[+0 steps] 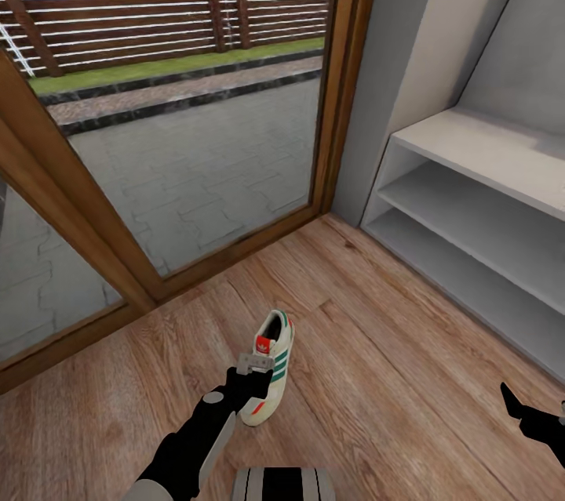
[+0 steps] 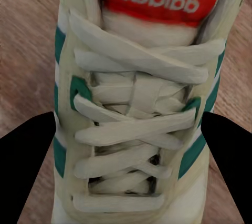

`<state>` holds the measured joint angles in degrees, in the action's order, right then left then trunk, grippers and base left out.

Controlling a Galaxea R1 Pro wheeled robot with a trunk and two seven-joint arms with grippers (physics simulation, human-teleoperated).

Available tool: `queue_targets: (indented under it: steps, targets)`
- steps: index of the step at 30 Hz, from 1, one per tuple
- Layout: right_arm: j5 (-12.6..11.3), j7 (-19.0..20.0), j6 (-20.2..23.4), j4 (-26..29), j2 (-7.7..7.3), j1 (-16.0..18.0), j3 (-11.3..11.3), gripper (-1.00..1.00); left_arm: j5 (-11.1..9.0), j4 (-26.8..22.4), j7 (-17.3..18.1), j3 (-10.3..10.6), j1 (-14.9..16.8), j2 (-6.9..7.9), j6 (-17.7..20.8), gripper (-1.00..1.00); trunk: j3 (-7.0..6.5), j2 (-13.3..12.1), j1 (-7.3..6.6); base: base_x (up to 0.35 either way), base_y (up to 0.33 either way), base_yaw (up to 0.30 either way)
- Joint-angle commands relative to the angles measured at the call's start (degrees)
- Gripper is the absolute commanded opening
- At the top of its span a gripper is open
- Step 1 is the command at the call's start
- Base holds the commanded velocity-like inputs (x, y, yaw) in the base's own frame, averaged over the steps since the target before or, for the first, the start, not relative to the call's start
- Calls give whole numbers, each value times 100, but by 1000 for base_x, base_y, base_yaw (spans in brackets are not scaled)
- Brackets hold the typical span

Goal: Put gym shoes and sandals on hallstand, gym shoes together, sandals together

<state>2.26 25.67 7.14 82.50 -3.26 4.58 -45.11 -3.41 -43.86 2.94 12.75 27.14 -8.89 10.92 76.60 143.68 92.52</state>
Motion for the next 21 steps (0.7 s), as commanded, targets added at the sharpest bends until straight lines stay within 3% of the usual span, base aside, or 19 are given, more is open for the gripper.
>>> queue_targets:
  steps: [1, 13, 21]
  targets:
    - [2, 0, 0, -1, 0, 0, 0, 100, -2, 0, 0, -9, 0, 5, 1, -100, -1, 0, 0, 0, 0, -16]
    - [11, 7, -8, -5, 0, -1, 17, 100, -244, -8, 56, -69, 1, 148, 14, -100, -3, 0, 0, 0, 0, -5]
    - [13, 8, -19, -12, 6, -1, 27, 100, -380, -9, 531, -100, 1, 468, 6, -100, -5, 0, 0, 0, 0, -109]
